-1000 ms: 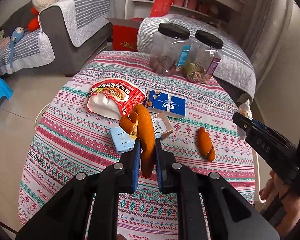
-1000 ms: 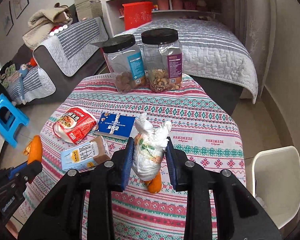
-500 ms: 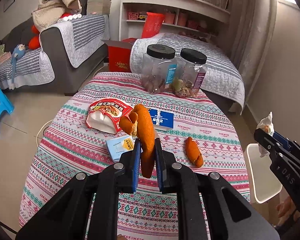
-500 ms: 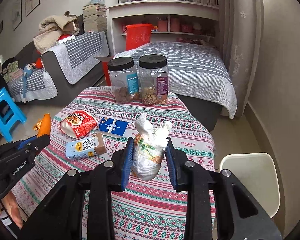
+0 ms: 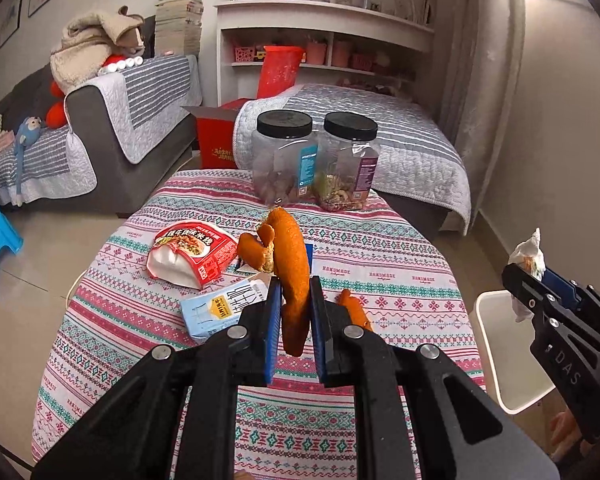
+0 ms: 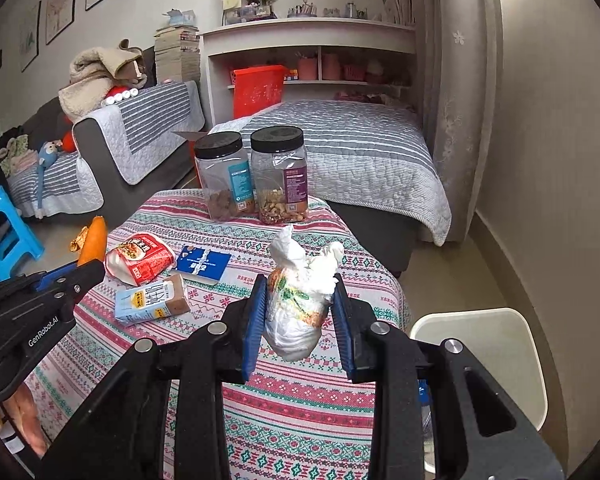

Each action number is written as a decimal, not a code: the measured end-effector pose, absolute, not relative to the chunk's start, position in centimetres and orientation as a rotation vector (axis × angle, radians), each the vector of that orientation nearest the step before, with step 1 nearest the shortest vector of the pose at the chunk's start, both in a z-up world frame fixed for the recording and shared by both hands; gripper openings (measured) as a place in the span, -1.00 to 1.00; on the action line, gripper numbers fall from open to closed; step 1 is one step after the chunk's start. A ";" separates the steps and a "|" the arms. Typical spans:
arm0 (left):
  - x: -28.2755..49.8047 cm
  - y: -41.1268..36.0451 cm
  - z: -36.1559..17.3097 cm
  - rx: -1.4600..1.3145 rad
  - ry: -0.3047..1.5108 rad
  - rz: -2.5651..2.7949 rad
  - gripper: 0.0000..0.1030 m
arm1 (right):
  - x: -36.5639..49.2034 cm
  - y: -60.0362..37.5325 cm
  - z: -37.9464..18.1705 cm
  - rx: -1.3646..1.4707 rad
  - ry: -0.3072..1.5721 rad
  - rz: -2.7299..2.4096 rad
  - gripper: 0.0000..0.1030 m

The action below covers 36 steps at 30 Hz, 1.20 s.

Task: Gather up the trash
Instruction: 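Carry the plastic bag bundle to the wastebasket and open the right tool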

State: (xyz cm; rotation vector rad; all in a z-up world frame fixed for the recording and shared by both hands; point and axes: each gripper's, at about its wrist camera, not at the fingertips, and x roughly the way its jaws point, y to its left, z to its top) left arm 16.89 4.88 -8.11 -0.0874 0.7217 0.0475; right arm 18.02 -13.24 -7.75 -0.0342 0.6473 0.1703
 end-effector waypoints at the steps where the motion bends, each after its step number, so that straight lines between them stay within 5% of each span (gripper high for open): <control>1: 16.9 4.5 -8.0 -0.083 0.718 0.044 -0.72 | 17.9 -13.5 -7.8 -0.034 0.648 0.168 -0.42; 36: 16.9 -10.9 -9.0 0.053 0.723 -0.178 -0.72 | 14.9 -29.9 -9.0 0.092 0.724 -0.118 -0.35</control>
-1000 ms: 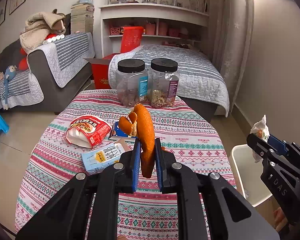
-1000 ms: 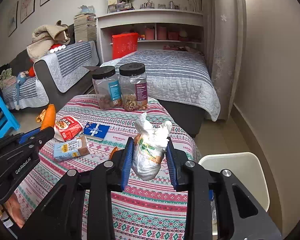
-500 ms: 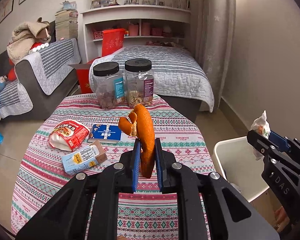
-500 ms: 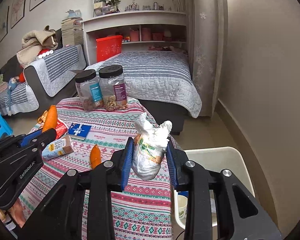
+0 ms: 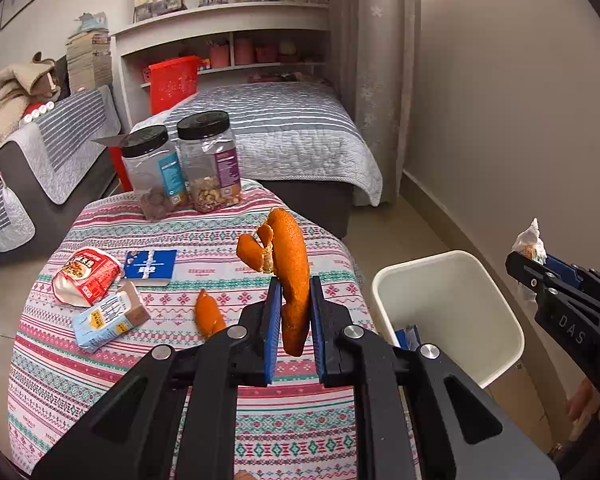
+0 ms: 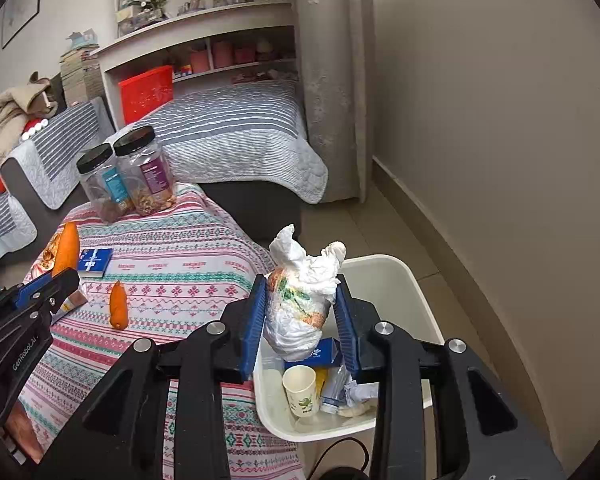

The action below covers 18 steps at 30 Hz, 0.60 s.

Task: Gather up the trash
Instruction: 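Carry the plastic bag bundle to the wastebasket and open the right tool, then lower the sweet potato into the wastebasket and open the left tool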

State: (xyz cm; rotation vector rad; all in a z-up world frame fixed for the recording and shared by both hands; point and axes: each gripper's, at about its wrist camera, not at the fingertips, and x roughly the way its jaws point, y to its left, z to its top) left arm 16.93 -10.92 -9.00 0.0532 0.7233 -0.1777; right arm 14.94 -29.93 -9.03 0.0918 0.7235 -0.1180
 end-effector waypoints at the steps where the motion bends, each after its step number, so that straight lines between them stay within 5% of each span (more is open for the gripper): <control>1: 16.9 -11.6 -9.1 0.057 0.726 -0.188 -0.72 | 14.8 -30.5 -9.1 0.100 0.732 -0.125 -0.15; 7: 17.1 -15.6 -10.0 0.066 0.756 -0.256 -0.72 | 13.3 -34.6 -8.8 0.154 0.711 -0.247 0.33; 18: 17.5 -22.5 -12.2 0.029 0.846 -0.455 -0.68 | 10.8 -40.4 -8.8 0.206 0.671 -0.481 0.58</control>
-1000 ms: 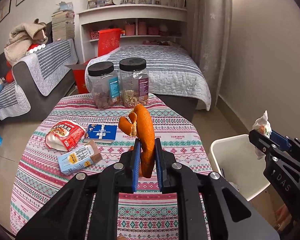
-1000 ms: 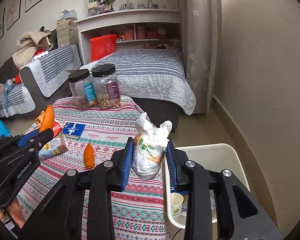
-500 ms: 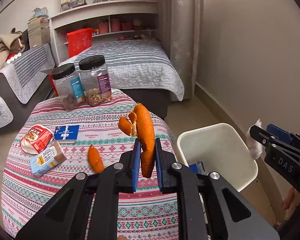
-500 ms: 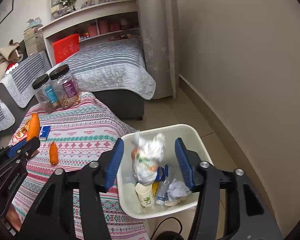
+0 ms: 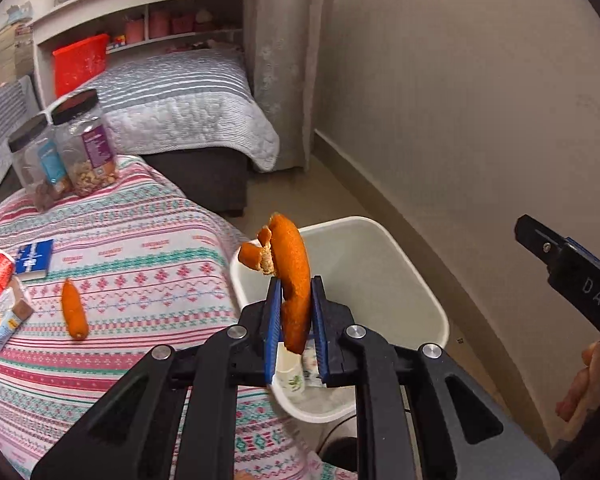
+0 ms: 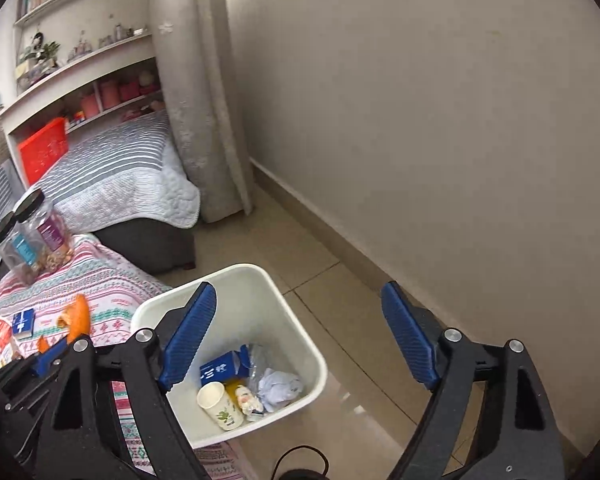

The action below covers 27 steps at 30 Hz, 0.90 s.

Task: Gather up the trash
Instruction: 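Lower the sweet potato into the wastebasket and open the left tool, then return the left tool to the table and grasp the light blue milk carton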

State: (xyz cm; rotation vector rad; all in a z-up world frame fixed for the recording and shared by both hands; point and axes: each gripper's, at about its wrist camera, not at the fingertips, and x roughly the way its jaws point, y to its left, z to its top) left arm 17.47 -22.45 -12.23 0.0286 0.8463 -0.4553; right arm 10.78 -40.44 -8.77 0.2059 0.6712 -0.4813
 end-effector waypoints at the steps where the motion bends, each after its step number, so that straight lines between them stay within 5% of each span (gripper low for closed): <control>1: 17.5 -22.9 -12.3 0.025 0.859 -0.485 -0.48 | 10.7 -40.7 -8.8 0.211 0.671 -0.491 0.60; 2: 17.4 -23.3 -12.4 0.025 0.861 -0.496 -0.10 | 10.6 -40.9 -8.8 0.215 0.670 -0.500 0.61; 4: 17.0 -23.7 -12.2 0.027 0.844 -0.511 0.05 | 10.3 -41.1 -8.7 0.220 0.664 -0.515 0.65; 27: 17.9 -12.5 -9.6 0.094 0.750 -0.199 0.52 | 13.3 -29.9 -7.4 0.025 0.634 -0.370 0.86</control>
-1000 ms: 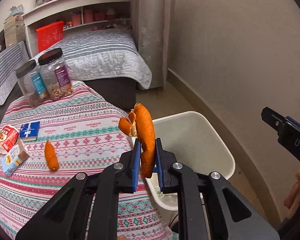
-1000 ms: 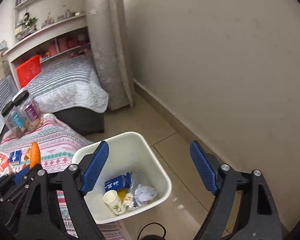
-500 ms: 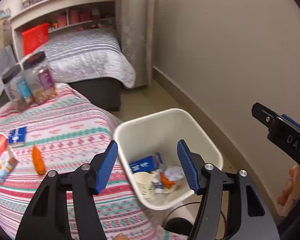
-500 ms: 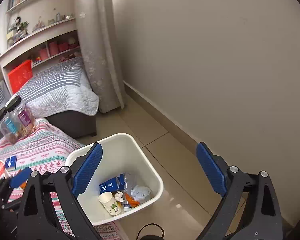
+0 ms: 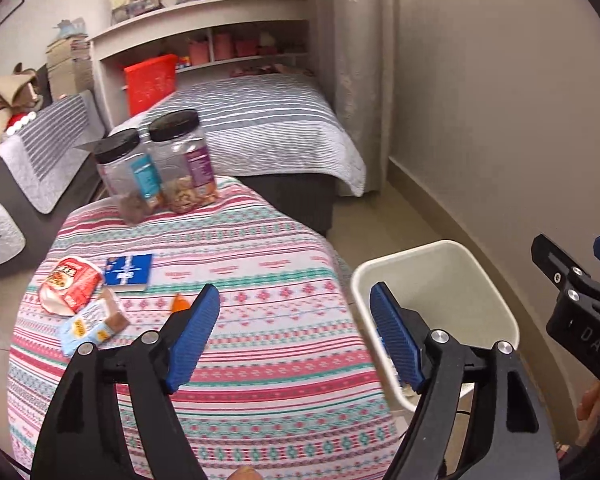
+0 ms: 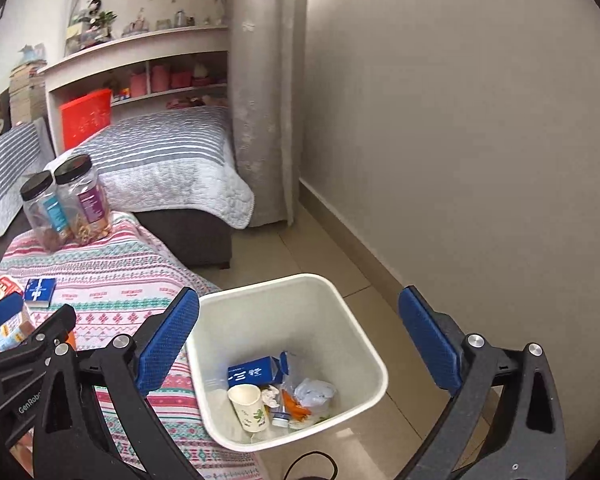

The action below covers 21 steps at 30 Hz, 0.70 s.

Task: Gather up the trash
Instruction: 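Return the left tool to the table and grasp the light blue milk carton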

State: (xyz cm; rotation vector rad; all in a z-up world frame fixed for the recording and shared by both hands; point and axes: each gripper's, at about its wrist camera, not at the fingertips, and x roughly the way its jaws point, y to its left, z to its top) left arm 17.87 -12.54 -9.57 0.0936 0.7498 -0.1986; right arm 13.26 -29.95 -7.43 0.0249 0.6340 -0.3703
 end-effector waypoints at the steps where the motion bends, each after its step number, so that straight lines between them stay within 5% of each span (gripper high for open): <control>1: 18.0 -11.7 -9.6 0.097 0.749 -0.179 0.60 | 13.5 -29.2 -7.4 0.018 0.634 -0.357 0.86; 21: 24.0 4.4 -17.1 0.216 1.066 0.085 0.65 | 18.9 -15.2 -10.1 -0.021 0.754 -0.108 0.86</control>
